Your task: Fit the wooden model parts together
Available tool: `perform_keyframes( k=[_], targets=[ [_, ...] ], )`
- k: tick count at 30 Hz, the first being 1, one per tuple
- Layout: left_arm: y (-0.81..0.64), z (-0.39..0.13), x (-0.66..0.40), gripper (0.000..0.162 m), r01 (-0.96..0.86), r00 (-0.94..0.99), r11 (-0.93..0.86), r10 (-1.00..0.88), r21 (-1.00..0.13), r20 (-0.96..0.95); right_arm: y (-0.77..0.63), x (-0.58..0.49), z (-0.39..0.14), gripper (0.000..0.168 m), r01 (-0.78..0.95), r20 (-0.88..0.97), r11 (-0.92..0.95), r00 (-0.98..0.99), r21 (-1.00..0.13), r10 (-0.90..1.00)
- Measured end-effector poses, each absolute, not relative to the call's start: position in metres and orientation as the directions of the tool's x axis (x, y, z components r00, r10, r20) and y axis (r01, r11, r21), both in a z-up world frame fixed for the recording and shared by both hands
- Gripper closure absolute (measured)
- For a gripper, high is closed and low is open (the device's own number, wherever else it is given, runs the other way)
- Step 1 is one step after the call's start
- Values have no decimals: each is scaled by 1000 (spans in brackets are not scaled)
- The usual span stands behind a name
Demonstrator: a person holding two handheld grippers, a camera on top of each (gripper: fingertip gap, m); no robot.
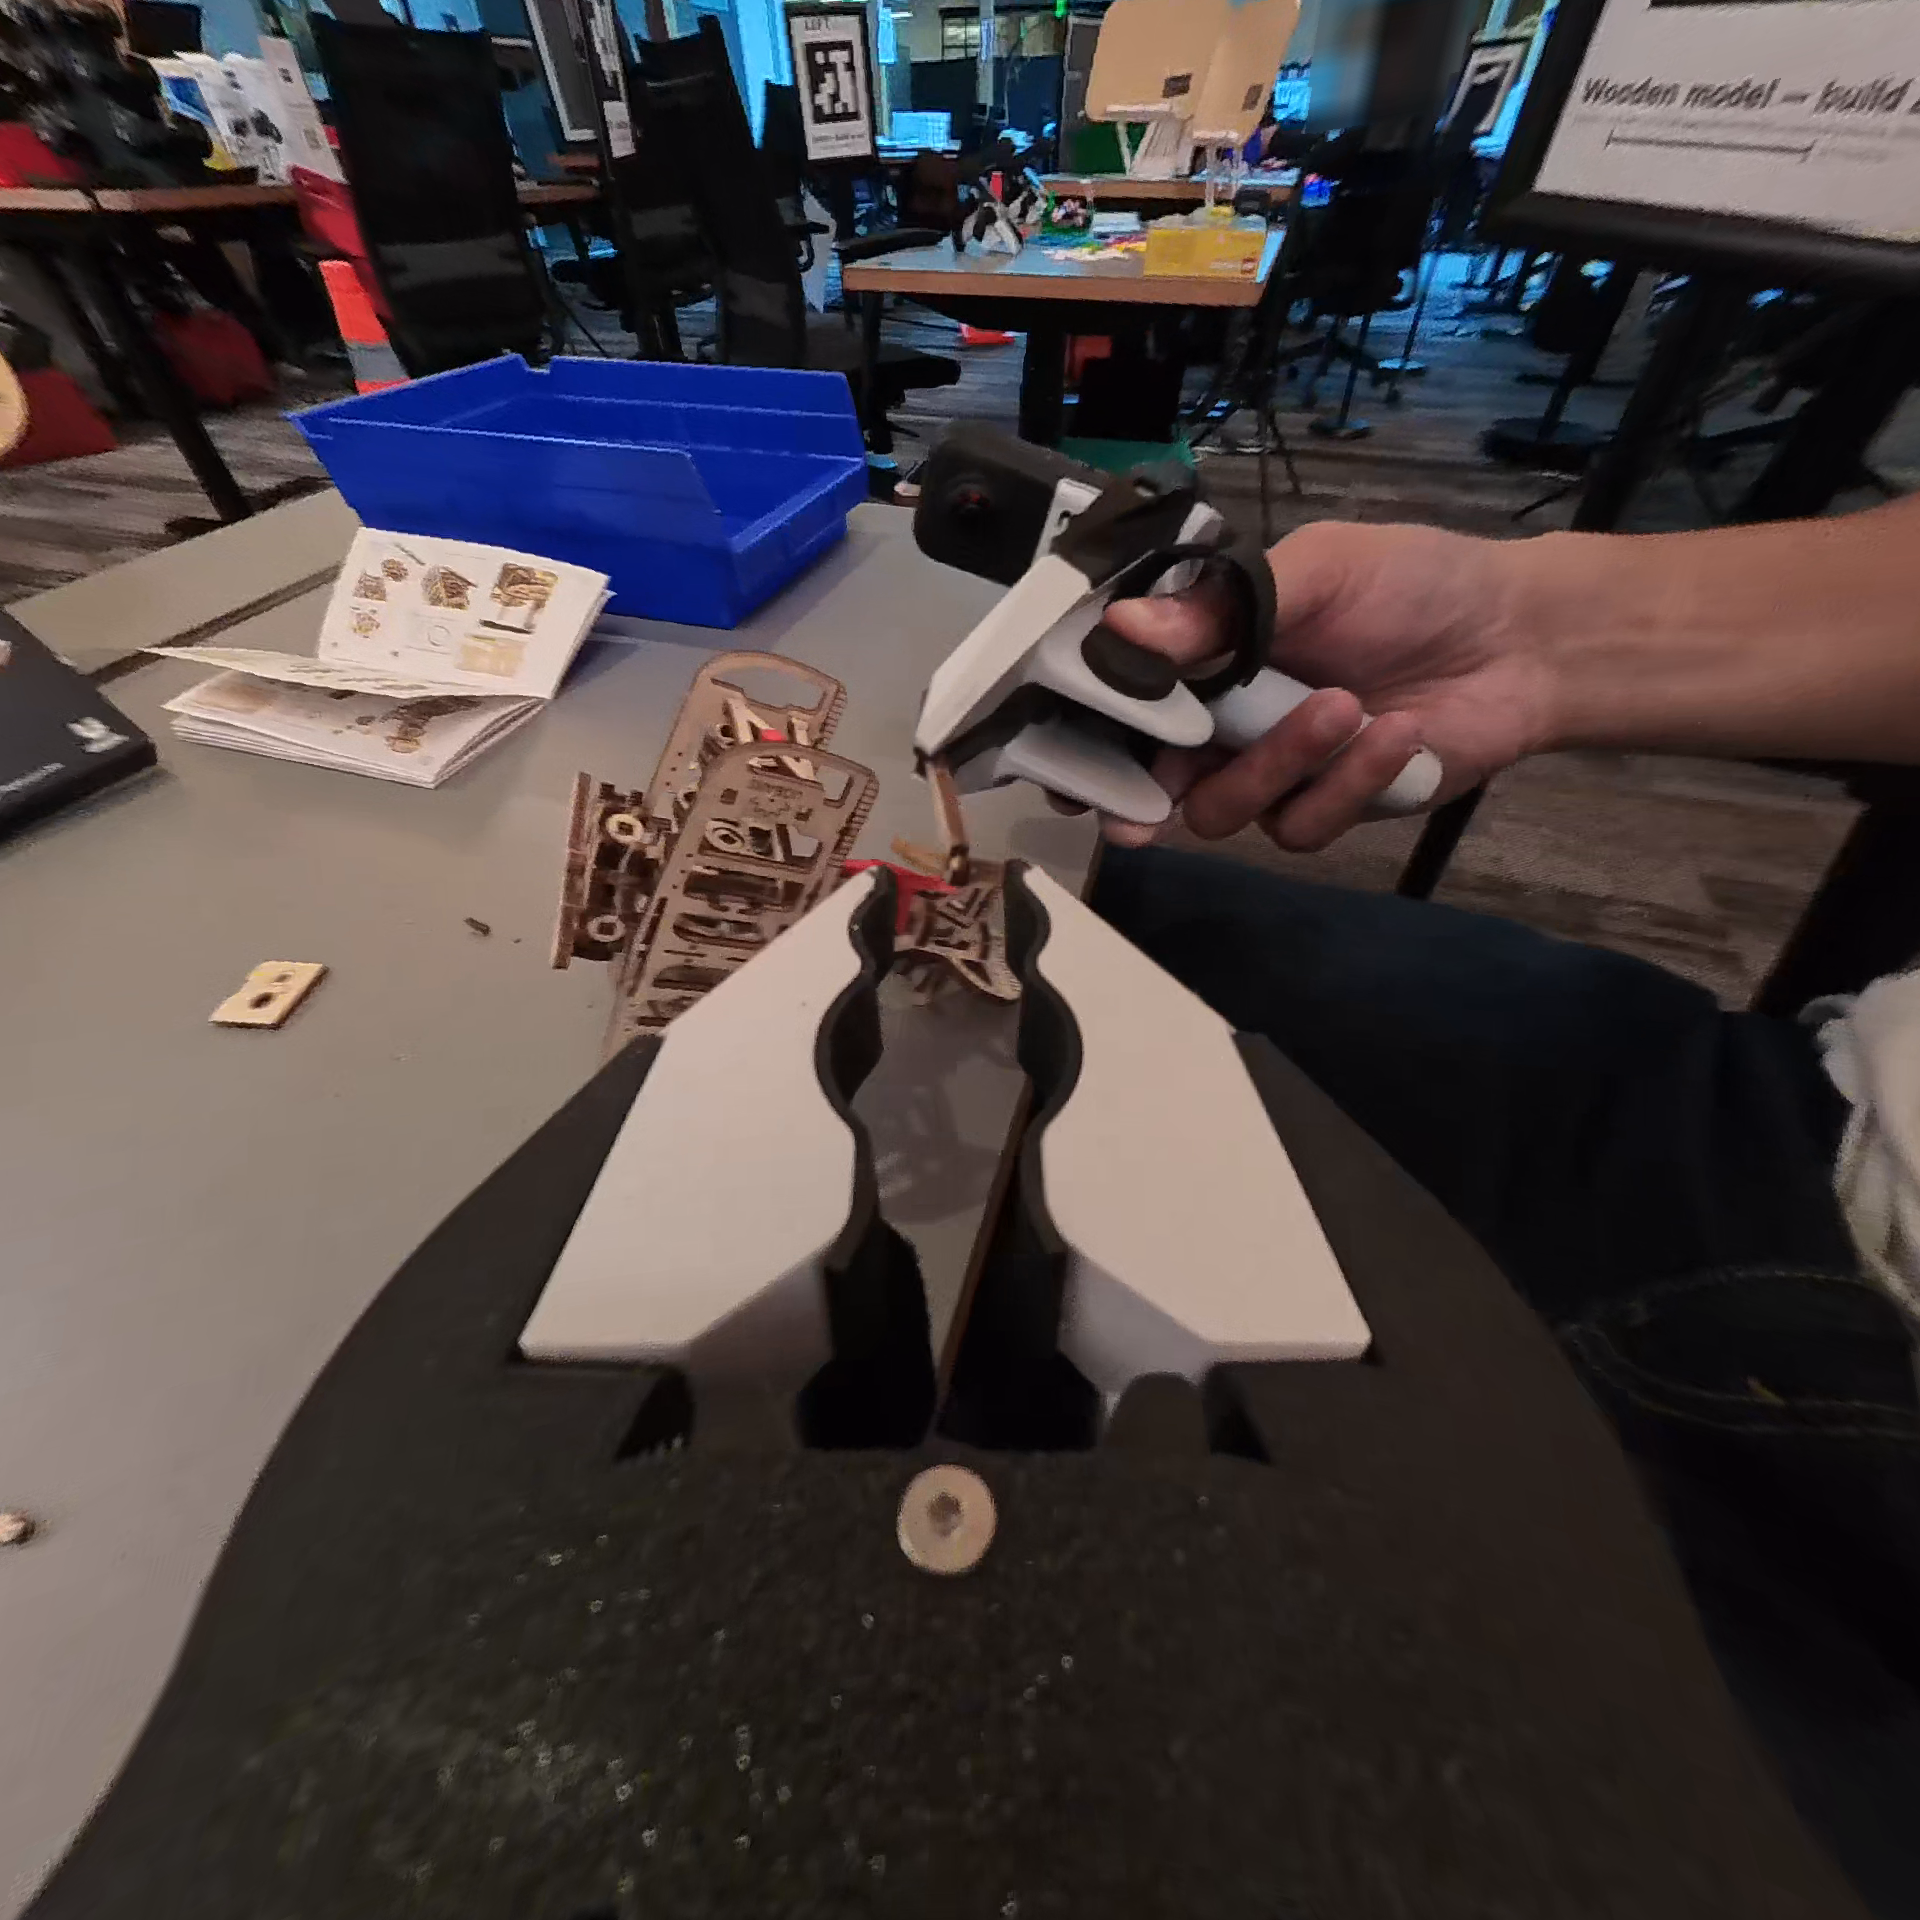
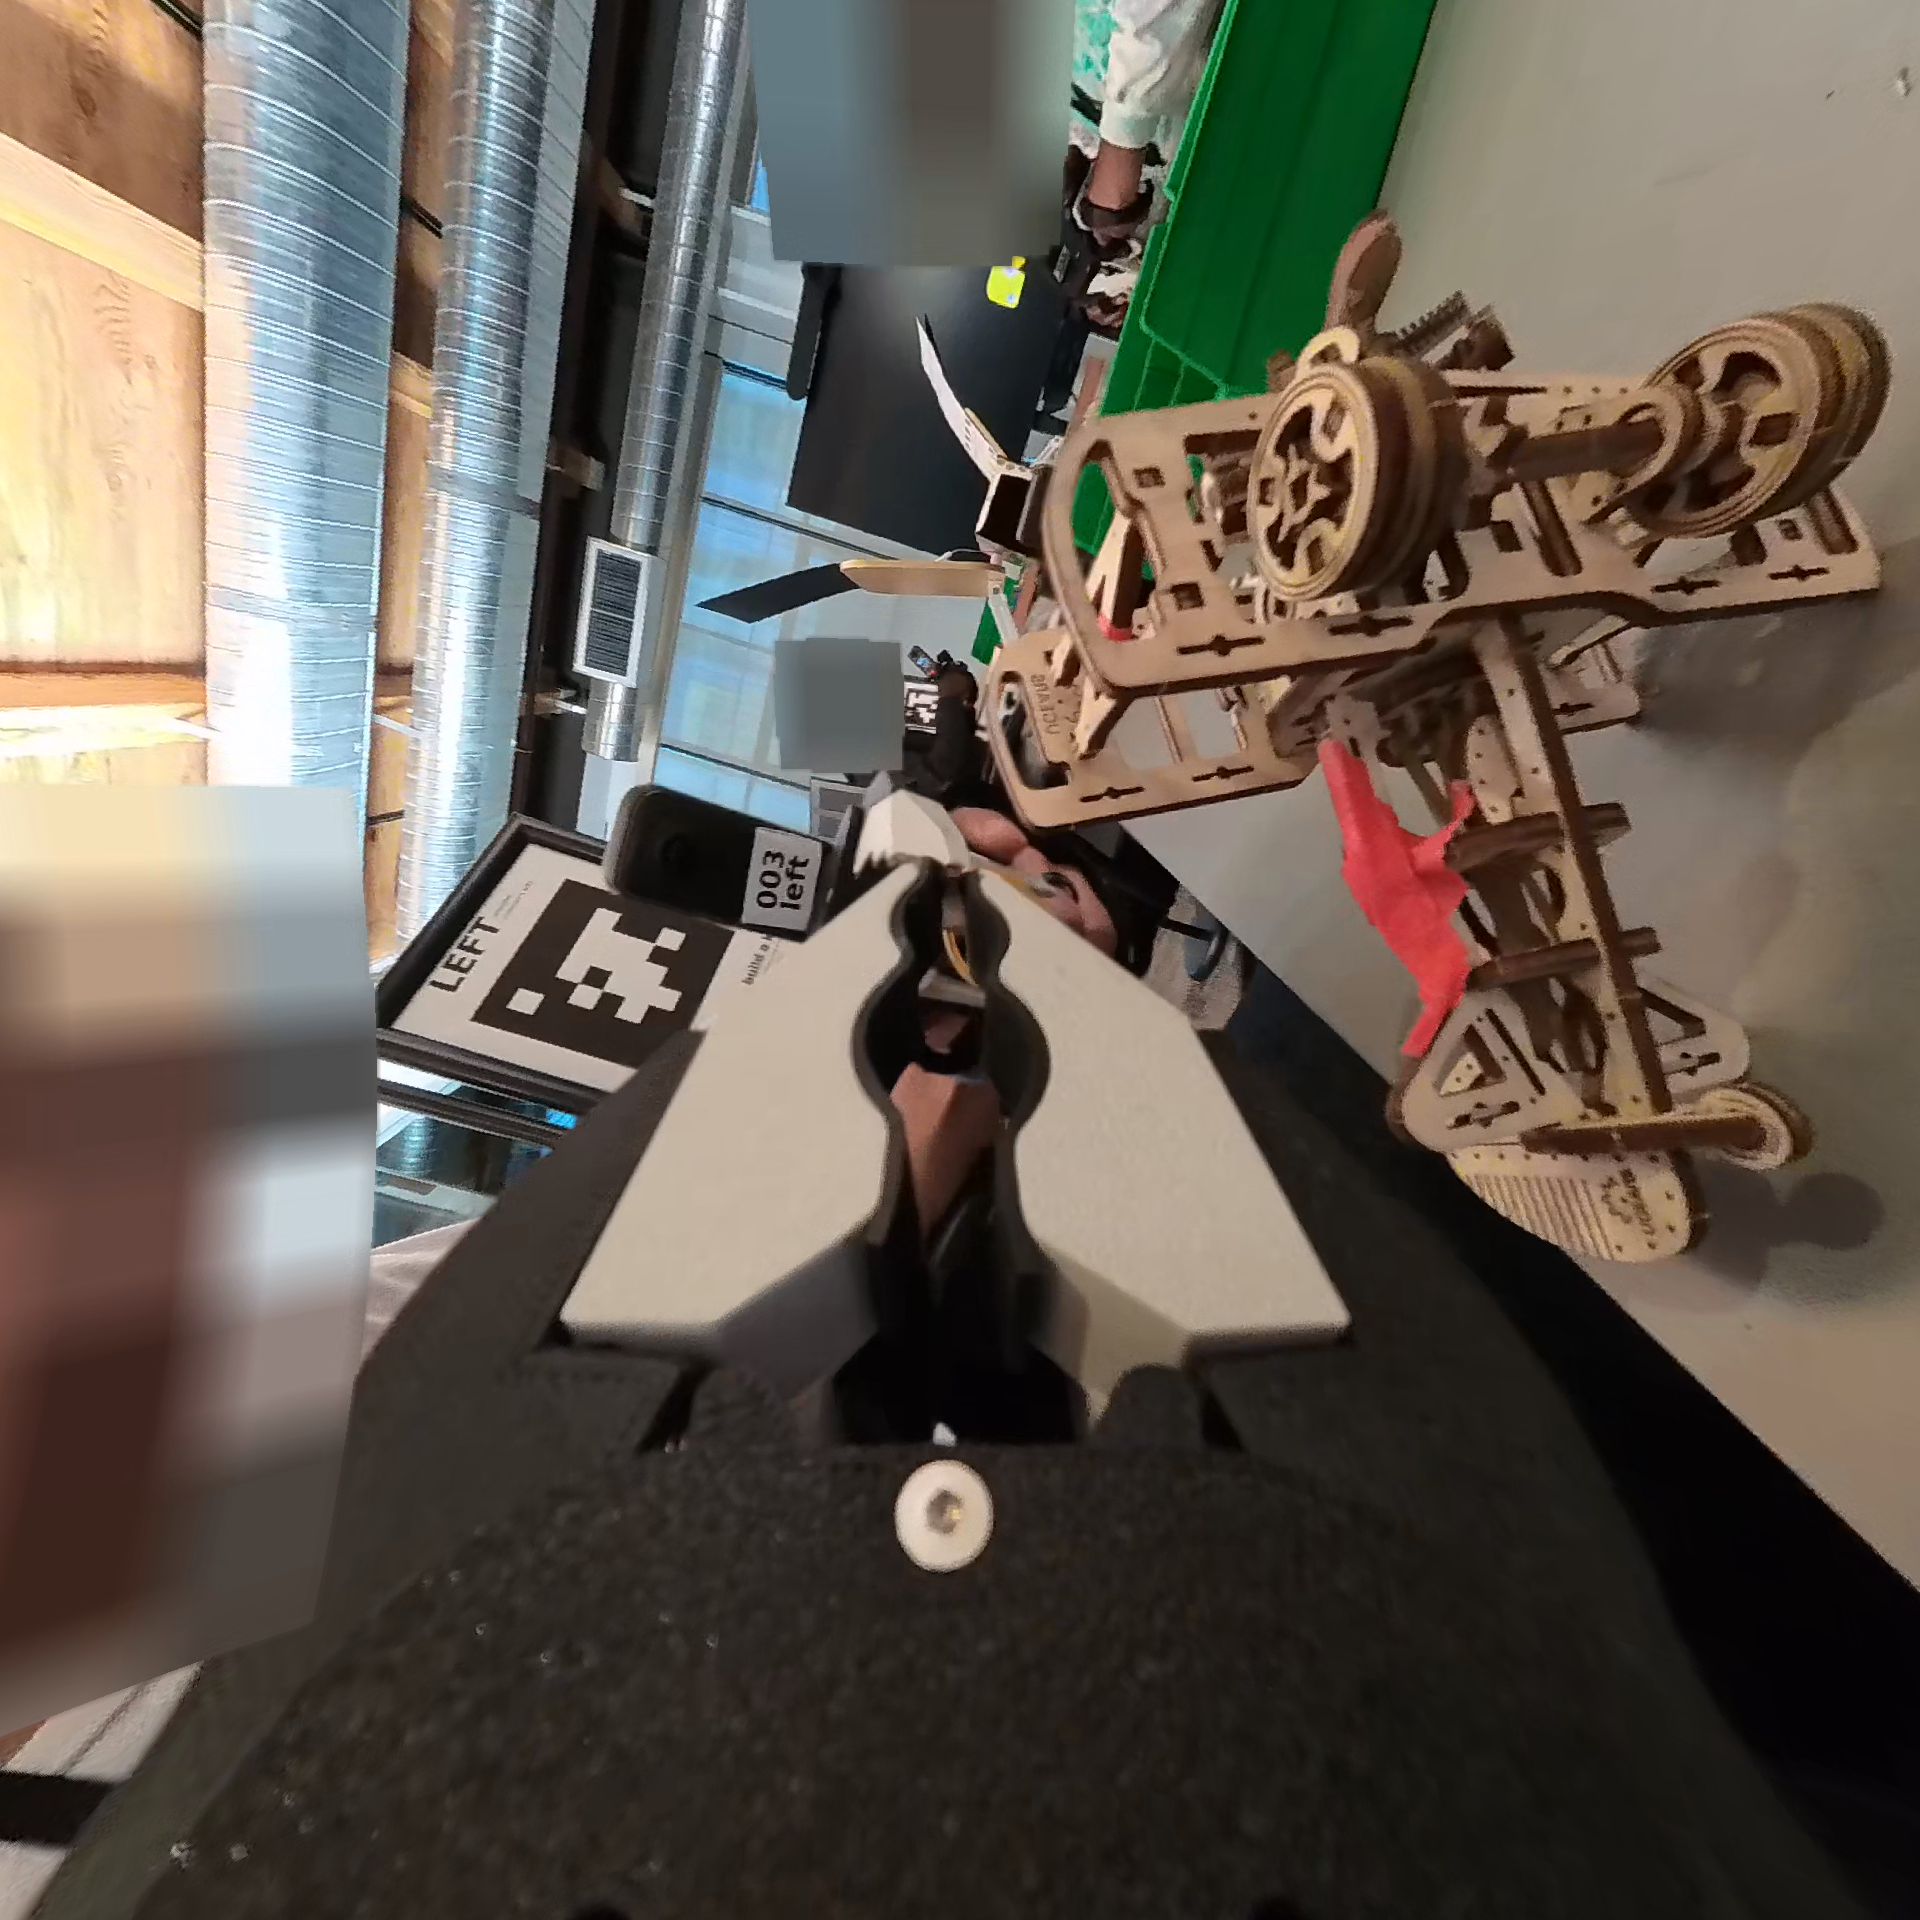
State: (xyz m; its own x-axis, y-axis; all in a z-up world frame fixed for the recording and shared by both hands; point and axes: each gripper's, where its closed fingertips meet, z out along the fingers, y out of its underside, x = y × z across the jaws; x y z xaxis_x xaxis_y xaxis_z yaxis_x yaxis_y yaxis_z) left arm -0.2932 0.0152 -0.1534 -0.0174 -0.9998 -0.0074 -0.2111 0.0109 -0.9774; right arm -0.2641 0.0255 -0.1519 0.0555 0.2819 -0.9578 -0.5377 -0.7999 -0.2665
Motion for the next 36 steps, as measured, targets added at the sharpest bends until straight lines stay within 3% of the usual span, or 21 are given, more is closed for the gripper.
perform_keyframes(
  k=[1,4,11,36],
  targets=[
    [19,-154,-293,144,-219,11,41,-999,-975,-44,26,-264,-154,167,-539,-958,-797,73,-273,279],
    [22,-159,-293,146,-271,42,138,-987,-953,-155,27,-266,-154,166,-538,-953,-790,97,-293,287],
    [18,-160,-291,161,-301,47,199,-974,-933,-223,28,-268,-158,166,-545,-954,-785,115,-294,277],
    [24,-173,-290,161,-385,54,288,-941,-877,-333,29,-269,-161,166,-518,-942,-787,160,-335,296]
  ],
)
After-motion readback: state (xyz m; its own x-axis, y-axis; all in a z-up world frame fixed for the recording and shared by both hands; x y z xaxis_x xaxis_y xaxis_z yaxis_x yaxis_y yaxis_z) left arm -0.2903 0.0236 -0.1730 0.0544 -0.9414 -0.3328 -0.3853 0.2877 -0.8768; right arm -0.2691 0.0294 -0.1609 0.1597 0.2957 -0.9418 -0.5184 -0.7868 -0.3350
